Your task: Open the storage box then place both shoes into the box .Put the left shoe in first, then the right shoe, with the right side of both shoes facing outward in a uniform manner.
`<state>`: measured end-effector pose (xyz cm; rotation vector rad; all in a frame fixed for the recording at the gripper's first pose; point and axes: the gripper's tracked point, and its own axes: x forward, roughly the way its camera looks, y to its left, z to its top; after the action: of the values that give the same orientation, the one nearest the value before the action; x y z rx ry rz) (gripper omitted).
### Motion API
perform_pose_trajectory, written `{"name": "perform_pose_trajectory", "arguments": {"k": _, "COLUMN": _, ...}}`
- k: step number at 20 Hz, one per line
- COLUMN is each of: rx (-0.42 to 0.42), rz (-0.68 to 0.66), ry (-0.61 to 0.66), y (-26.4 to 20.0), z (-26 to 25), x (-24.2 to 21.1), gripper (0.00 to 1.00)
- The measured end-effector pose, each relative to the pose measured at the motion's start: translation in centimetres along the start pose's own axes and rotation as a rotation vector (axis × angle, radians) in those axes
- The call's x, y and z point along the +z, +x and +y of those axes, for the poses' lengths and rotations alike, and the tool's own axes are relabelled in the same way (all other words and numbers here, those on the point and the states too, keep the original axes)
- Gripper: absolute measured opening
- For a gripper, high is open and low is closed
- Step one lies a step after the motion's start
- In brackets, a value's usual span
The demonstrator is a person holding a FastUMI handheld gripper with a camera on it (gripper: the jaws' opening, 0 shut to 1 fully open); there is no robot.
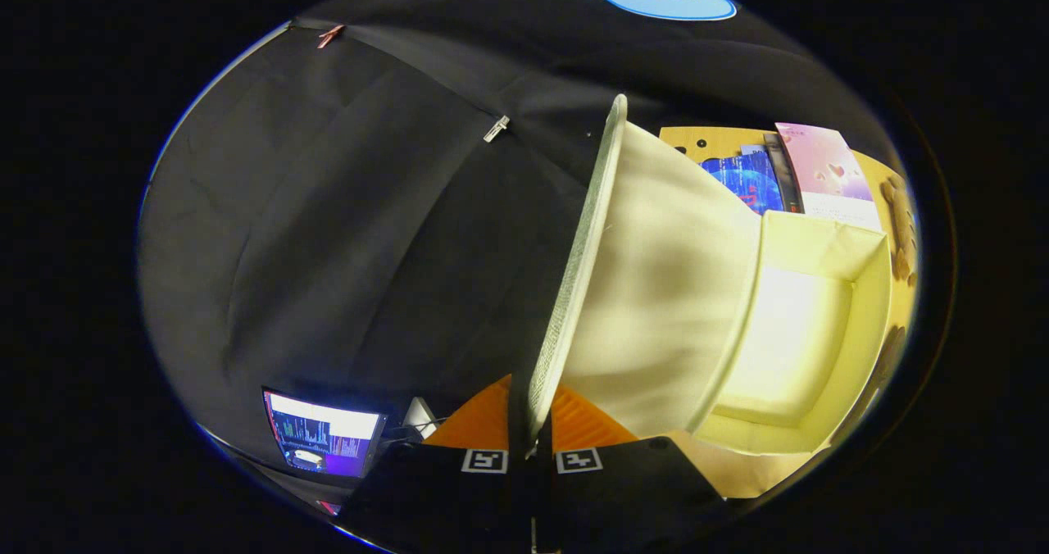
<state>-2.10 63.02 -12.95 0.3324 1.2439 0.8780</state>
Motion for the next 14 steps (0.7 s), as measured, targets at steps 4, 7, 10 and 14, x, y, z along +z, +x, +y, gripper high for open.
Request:
{"name": "perform_pose_trajectory", "arguments": {"k": 4, "rx": -0.065, "rz": -0.103, "ry": -0.028, "y": 1.4, "z": -1.8, "x": 2.4, "gripper": 0.30}}
{"name": "perform_pose_trajectory", "arguments": {"k": 7, "rx": -0.122, "rz": -0.207, "ry": -0.105, "y": -0.7, "z": -4.2, "x": 4.2, "gripper": 0.71}}
{"name": "perform_pose_trajectory", "arguments": {"k": 10, "rx": -0.181, "rz": -0.322, "ry": -0.189, "y": -4.4, "z": -6.6, "x": 5.8, "gripper": 0.98}}
{"name": "perform_pose_trajectory", "arguments": {"k": 14, "rx": -0.308, "rz": -0.465, "ry": -0.275, "y": -11.8, "z": -11.6, "x": 6.3, "gripper": 0.98}}
